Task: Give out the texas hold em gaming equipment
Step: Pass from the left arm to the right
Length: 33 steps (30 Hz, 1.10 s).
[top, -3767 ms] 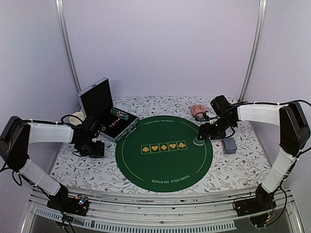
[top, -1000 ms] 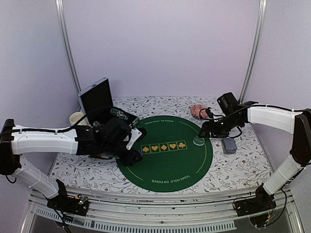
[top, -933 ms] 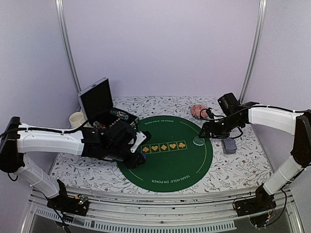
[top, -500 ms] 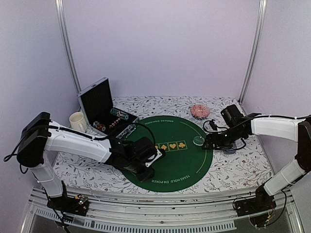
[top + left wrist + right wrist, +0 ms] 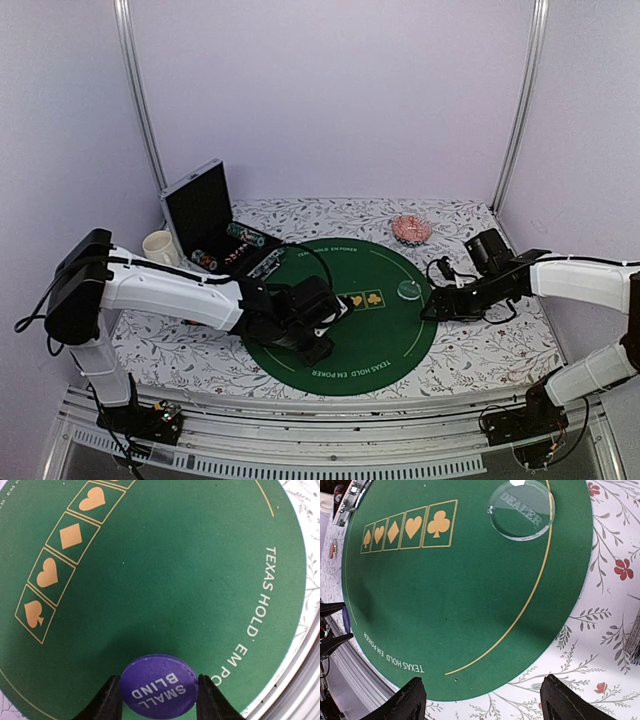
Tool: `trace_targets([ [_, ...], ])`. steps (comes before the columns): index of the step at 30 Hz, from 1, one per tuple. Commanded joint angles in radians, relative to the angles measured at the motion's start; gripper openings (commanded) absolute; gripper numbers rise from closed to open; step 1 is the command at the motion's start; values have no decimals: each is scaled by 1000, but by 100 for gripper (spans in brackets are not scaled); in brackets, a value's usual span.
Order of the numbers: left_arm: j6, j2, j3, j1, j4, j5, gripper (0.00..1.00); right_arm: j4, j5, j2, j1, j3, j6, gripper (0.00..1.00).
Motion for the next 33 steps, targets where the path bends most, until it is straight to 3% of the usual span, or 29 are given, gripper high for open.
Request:
trace_targets([
  [1, -38, -8, 1, -28, -23, -59, 40, 24, -92, -71, -1, -9, -1, 82],
  [4, -62, -30, 0, -42, -21, -79, 40, 59, -235, -96, 2, -16, -5, 85],
  [10, -171, -59, -13, -75, -25, -93, 40, 60, -307, -166, 19, -22, 11, 86],
  [15, -202, -60, 1, -89, -21, -116, 40, 159, -459, -187, 20, -66, 48, 87],
  [25, -220, -32, 12, -94, 1, -116, 39, 164, -451, -224, 20, -76, 86, 87],
  [33, -141, 0, 39, -95, 54, -91, 40, 191, -414, -199, 21, -84, 118, 87],
])
